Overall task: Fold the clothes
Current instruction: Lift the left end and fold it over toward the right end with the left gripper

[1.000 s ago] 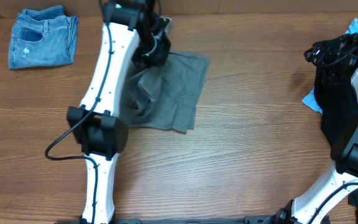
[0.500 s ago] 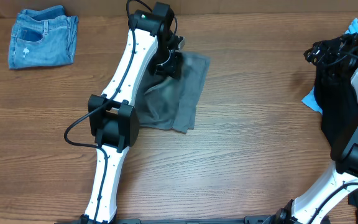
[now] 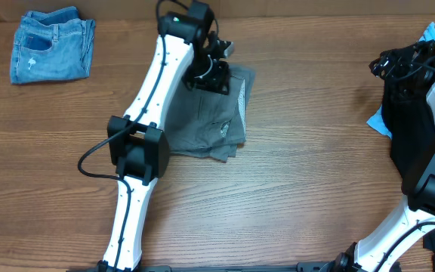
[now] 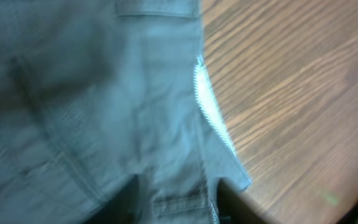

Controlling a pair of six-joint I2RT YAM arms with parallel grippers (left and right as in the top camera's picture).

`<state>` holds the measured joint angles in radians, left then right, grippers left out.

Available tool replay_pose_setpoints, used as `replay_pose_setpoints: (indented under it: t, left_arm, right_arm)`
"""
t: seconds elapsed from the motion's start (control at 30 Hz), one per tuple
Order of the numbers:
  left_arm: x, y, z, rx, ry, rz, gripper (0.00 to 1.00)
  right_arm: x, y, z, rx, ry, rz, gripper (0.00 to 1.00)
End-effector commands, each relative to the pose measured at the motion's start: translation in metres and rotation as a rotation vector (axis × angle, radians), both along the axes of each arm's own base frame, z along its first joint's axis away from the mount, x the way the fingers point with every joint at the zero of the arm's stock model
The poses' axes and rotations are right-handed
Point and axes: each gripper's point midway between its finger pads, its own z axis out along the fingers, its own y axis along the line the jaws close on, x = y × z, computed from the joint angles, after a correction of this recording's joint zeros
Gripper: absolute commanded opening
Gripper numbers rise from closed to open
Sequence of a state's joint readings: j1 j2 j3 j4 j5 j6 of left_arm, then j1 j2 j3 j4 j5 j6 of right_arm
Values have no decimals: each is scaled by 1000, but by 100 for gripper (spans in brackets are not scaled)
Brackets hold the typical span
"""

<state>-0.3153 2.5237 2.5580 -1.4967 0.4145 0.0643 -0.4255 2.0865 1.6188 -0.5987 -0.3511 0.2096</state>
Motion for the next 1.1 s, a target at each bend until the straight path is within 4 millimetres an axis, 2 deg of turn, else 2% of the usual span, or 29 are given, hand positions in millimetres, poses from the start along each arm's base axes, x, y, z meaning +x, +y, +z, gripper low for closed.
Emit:
replay_pose_setpoints:
  t: [0.0,0.07,0.1,0.23,0.27,0.6,0.87,0.97,1.07]
  left_arm:
    - [0,28,19,-20,17,50,16]
    - [-11,33,13,-3,76,46,5]
    - [-18,33,9,2,105,37,4]
    - [-47,20,-8,31,203,-30,4]
    - [-59,11,-20,45,241,-58,4]
    - [-94,-11,-56,66,341,-129,4]
    - [-110,-19,-94,57,375,-146,4]
    - [-110,-17,-99,64,371,-148,4]
    - [-101,-17,-94,66,330,-154,4]
  right_arm:
    - [6,-3,8,-12,-22,-1,100]
    - [6,-3,8,-12,-22,-1,100]
    - [6,-3,8,-12,-22,-1,100]
    - [6,-3,8,-12,-22,-1,100]
    - [6,-3,8,-12,-22,-1,100]
    - [6,-3,8,-12,-22,-1,100]
    - [6,-3,8,-12,-22,-1,100]
    - [6,-3,8,-12,-22,-1,100]
    - [6,-3,8,-12,-22,-1,100]
